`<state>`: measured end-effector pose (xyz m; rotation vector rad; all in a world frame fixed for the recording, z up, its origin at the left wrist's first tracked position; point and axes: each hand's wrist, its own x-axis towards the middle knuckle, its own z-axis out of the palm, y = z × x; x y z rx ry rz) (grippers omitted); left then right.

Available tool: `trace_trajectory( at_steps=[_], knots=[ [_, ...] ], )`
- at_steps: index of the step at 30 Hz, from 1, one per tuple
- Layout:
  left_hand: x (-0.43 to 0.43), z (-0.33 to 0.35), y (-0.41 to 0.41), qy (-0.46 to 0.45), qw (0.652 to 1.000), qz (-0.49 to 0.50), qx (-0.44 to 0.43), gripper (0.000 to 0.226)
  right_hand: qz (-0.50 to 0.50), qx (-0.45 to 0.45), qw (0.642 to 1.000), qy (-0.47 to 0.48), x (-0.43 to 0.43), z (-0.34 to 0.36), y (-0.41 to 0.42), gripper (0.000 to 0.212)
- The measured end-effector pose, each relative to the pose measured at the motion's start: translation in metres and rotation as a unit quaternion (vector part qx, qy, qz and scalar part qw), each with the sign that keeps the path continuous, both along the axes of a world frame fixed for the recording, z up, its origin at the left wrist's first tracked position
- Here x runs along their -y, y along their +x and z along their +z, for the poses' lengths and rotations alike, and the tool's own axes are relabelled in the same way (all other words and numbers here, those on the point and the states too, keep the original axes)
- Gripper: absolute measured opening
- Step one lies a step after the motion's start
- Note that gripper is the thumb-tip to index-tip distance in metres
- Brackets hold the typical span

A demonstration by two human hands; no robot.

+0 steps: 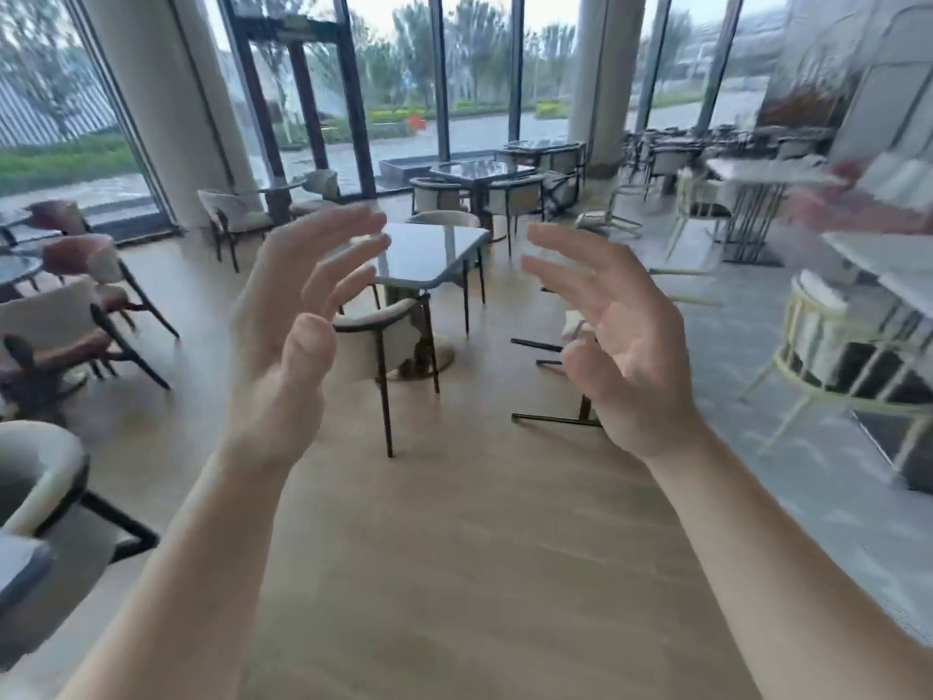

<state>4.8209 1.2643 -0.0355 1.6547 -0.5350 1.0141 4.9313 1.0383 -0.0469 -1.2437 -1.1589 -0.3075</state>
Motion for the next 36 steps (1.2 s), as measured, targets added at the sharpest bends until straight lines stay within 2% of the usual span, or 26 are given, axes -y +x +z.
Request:
trace_trajectory(
  at_steps=[5, 10, 17, 26, 36],
  knots=[
    [0.048, -0.017, 0.091, 0.002, 0.999, -0.031, -0.024, 0.067, -0.054, -0.018, 0.998, 0.000, 0.047, -0.011, 0.066, 0.075],
    [0.077, -0.027, 0.172, 0.006, 0.996, -0.077, -0.046, 0.070, -0.105, -0.046, 0.993, -0.009, 0.073, -0.022, 0.125, 0.080],
    [0.083, -0.046, 0.315, -0.008, 0.986, -0.160, -0.037, 0.068, -0.173, -0.042, 0.984, -0.025, 0.080, -0.037, 0.237, 0.080],
    [0.087, -0.049, 0.510, -0.034, 0.965, -0.254, -0.050, 0.077, -0.264, -0.054, 0.962, -0.041, 0.083, -0.030, 0.388, 0.082],
    [0.167, -0.070, 0.669, -0.034, 0.944, -0.318, -0.080, 0.084, -0.325, -0.079, 0.942, -0.032, 0.151, -0.062, 0.521, 0.089]
  ],
)
